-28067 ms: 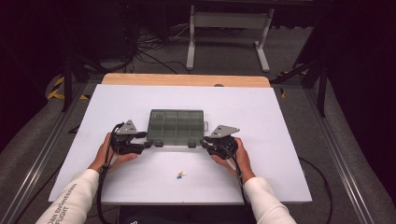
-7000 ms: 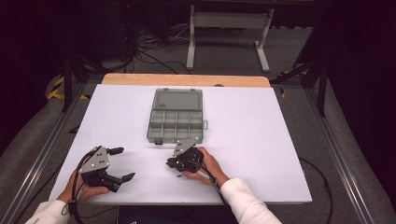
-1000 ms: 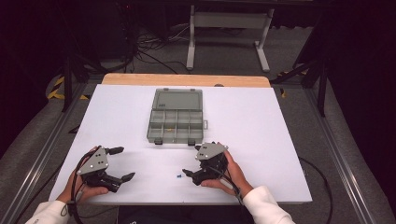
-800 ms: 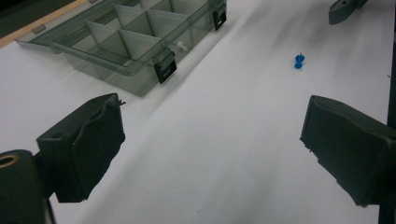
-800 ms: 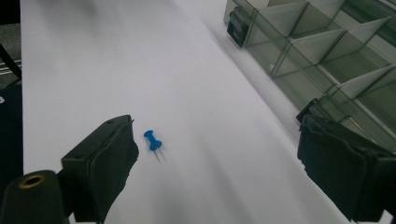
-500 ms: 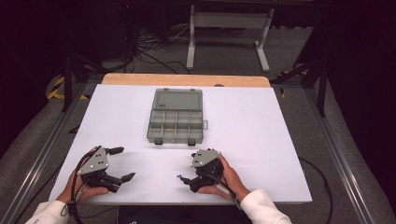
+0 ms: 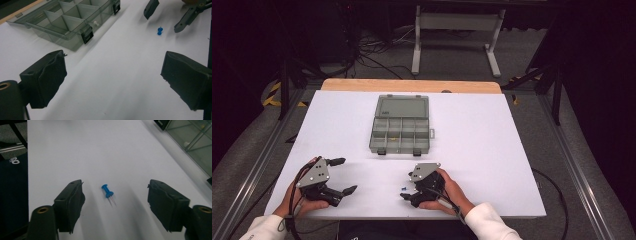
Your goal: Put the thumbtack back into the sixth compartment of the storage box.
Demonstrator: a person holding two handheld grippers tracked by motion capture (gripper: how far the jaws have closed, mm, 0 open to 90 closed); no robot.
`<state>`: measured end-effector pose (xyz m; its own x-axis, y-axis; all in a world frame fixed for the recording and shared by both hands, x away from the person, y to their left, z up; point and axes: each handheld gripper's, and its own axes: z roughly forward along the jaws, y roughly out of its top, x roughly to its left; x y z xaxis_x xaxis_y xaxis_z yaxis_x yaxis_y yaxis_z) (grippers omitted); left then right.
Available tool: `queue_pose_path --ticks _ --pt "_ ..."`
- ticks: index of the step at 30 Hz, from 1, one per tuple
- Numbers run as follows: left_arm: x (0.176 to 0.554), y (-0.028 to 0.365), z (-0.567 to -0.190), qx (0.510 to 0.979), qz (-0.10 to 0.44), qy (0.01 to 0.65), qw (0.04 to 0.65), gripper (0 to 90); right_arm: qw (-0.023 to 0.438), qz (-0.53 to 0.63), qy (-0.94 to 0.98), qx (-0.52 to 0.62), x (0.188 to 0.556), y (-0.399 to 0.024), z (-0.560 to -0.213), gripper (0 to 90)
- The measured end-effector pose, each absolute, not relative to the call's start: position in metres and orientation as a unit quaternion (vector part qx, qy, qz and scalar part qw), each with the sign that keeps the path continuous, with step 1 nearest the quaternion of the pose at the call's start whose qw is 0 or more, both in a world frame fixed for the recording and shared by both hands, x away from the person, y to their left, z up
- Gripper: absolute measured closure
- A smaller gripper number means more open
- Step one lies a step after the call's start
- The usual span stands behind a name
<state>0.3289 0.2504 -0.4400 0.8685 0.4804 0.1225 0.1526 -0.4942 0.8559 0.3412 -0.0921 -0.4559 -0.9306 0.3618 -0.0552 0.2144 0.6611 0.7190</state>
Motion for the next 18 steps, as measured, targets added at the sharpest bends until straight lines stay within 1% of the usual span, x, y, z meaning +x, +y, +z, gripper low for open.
queue_pose_path --ticks 1,2,4,5,8,9,11,13,14,15,16,18 --pt "0.3289 0.2503 -0.4401 0.846 0.175 0.187 0.467 6.6 0.095 0.38 0.906 0.158 0.3417 -0.0905 -0.4571 33.7" --pt "0.329 0.2504 -0.4401 0.846 0.175 0.187 0.467 6.6 0.088 0.379 0.907 0.159 0.3424 -0.0901 -0.4579 40.5" --pt "0.3291 0.2505 -0.4401 0.846 0.175 0.187 0.467 6.6 0.085 0.375 0.91 0.156 0.3429 -0.0885 -0.4594 46.0" --pt "0.3291 0.2505 -0.4401 0.846 0.175 0.187 0.467 6.6 0.08 0.376 0.91 0.153 0.3436 -0.0878 -0.4598 50.7" --pt "0.3292 0.2505 -0.4401 0.847 0.177 0.186 0.466 6.6 0.078 0.378 0.91 0.15 0.3442 -0.0867 -0.4599 53.0" --pt "0.3294 0.2505 -0.44 0.847 0.178 0.185 0.465 6.7 0.075 0.38 0.91 0.151 0.3454 -0.0855 -0.46 55.9" --pt "0.3291 0.2503 -0.4401 0.847 0.177 0.186 0.466 6.7 0.075 0.382 0.909 0.147 0.3467 -0.0842 -0.4606 58.6" --pt "0.3288 0.2504 -0.4398 0.847 0.175 0.186 0.465 6.6 0.072 0.385 0.909 0.143 0.3478 -0.0846 -0.461 65.6" --pt "0.3288 0.2504 -0.4398 0.847 0.175 0.186 0.465 6.6 0.072 0.385 0.909 0.143 0.3478 -0.0846 -0.461 65.6" --pt "0.3287 0.2506 -0.4399 0.846 0.175 0.188 0.468 6.6 0.068 0.386 0.909 0.143 0.3482 -0.0853 -0.4608 69.2" --pt "0.329 0.2507 -0.44 0.846 0.175 0.188 0.467 6.6 0.066 0.387 0.909 0.142 0.3488 -0.0858 -0.4608 75.6" --pt "0.329 0.2507 -0.44 0.848 0.175 0.185 0.465 6.7 0.062 0.387 0.91 0.137 0.3482 -0.0857 -0.4608 80.7"
